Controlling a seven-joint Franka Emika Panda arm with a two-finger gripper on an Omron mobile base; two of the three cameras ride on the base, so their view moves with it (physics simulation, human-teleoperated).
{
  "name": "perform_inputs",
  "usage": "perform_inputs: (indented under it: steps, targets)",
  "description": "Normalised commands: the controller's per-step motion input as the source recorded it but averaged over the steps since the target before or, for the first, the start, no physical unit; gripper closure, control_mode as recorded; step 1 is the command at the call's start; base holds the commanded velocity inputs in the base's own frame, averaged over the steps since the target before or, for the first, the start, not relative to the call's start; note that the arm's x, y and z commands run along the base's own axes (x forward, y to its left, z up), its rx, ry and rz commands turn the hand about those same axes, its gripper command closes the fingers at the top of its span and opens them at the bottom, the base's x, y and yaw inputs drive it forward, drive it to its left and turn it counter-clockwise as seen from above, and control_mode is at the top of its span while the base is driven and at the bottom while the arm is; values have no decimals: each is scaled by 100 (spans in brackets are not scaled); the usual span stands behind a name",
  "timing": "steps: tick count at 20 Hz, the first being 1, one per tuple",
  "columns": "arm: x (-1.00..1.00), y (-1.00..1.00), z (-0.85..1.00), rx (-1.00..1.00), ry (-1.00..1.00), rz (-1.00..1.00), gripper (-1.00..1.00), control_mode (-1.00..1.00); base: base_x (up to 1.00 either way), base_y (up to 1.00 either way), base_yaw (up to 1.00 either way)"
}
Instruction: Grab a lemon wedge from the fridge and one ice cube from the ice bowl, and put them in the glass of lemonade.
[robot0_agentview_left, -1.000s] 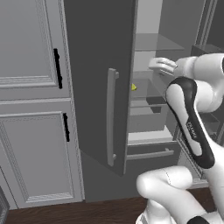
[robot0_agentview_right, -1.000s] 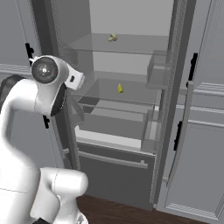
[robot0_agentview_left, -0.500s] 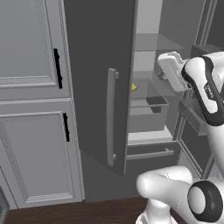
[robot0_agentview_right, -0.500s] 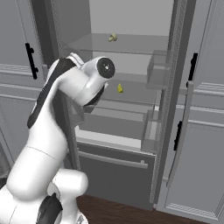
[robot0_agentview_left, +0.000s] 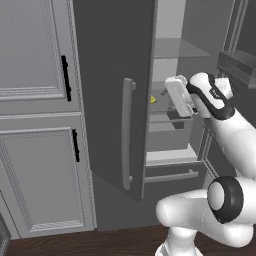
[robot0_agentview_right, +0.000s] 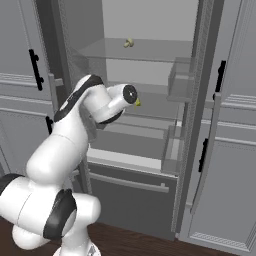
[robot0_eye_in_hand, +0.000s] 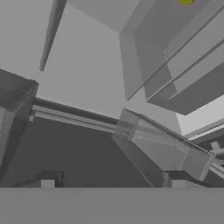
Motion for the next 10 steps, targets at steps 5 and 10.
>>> perform_inputs:
  steps: [5,10]
  targets:
    - [77,18,-60,12,4,9,-100,-100,0,0,0]
    - [14,59,-18,6,1,17,-100,-100,0,0,0]
